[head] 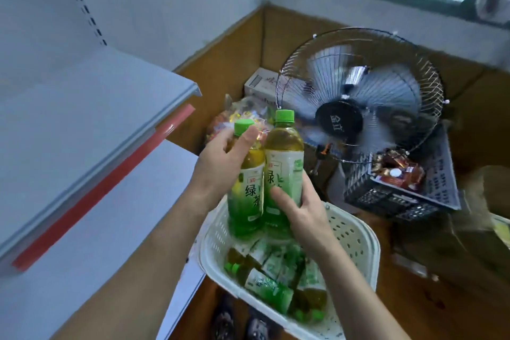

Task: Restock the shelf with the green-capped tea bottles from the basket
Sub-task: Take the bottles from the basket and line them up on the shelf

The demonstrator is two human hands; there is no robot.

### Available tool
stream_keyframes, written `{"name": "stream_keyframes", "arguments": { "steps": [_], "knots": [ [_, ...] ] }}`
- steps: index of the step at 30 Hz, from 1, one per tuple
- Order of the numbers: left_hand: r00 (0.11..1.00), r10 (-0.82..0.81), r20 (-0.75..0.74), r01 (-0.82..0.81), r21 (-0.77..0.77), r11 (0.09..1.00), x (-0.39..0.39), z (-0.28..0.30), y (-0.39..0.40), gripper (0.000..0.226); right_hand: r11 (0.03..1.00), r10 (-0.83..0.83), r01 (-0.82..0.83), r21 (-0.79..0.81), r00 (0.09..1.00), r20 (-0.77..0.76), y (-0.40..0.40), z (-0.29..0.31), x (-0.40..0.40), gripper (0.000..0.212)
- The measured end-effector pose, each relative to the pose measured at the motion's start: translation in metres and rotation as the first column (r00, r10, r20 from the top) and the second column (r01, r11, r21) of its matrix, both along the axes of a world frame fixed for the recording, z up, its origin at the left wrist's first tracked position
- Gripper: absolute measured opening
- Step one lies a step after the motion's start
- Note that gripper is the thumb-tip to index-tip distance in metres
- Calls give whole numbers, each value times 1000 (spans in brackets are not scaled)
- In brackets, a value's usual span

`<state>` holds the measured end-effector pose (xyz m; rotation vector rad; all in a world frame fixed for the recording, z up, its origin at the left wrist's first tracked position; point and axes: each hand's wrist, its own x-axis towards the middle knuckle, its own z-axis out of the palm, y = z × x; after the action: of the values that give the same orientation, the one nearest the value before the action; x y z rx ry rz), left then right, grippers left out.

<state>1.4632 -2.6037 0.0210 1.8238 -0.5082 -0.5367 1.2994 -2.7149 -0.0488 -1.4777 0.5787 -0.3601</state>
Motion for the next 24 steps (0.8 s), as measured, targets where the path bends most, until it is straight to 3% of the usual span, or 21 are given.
{"name": "stream_keyframes", "arguments": {
  "steps": [6, 10, 18, 24],
  "knots": [
    [980, 134, 150, -134, -8, 991, 7, 55, 43, 54, 987, 134, -120, -108, 982, 130, 12, 39, 32, 66],
    [916, 302, 264, -301, -46, 952, 7, 85, 85, 53, 958, 233, -192, -214, 954, 189, 41, 63, 53, 80],
    [739, 564, 370, -555, -141, 820, 5, 128, 215, 45, 809, 523, -428, -404, 836, 163, 136, 110, 104, 66],
    [628, 679, 381, -658, -207, 724, -18, 153, 317, 48, 721, 639, -504, -475, 749, 176, 233, 140, 121, 74]
  ]
}}
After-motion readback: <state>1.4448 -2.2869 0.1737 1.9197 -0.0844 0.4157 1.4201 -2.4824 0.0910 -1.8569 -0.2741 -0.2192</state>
